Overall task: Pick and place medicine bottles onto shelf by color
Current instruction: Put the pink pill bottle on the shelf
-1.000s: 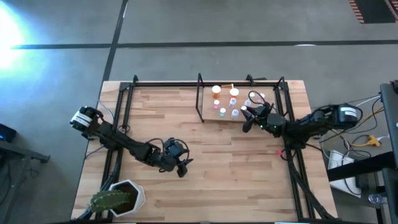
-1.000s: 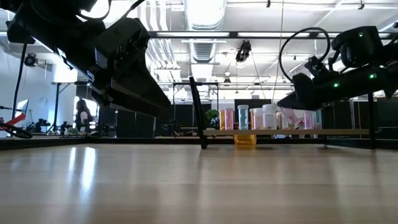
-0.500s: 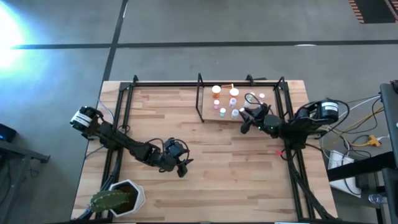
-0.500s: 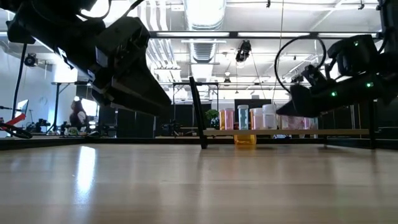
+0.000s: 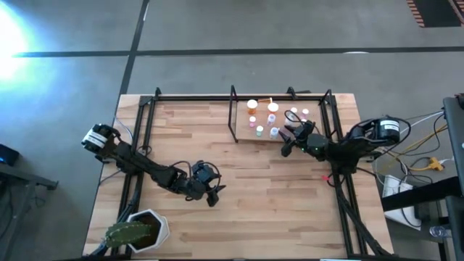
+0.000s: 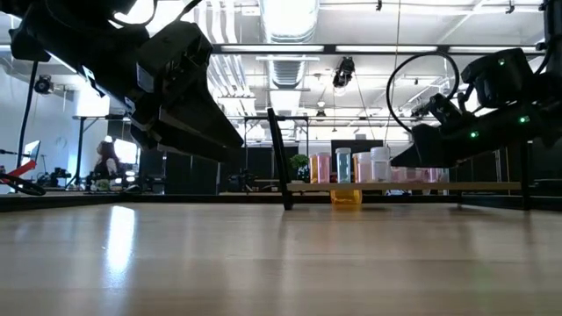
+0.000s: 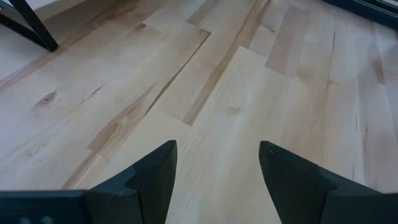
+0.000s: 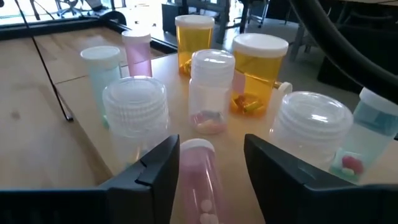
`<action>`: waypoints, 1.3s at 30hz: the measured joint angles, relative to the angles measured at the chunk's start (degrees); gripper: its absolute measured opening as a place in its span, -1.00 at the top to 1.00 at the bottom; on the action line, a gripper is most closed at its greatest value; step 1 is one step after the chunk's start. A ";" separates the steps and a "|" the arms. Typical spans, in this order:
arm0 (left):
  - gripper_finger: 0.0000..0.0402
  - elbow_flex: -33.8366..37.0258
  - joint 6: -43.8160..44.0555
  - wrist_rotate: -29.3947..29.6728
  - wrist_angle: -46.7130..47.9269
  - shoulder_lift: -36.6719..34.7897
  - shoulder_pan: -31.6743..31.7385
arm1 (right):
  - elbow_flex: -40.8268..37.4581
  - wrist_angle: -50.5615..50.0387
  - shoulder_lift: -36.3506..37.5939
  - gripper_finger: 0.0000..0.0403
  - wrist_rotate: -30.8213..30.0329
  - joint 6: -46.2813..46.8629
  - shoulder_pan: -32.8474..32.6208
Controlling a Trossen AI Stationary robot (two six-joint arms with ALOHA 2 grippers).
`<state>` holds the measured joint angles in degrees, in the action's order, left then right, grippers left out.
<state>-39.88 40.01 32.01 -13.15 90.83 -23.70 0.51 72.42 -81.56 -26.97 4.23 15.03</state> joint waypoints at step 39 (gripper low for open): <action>-0.05 0.00 -0.09 0.00 -0.09 0.00 0.00 | 30.79 -98.49 22.48 0.60 4.90 27.98 -23.00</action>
<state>-39.88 39.92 32.01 -13.23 90.83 -23.70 31.30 -26.07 -59.08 -22.06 32.21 -7.98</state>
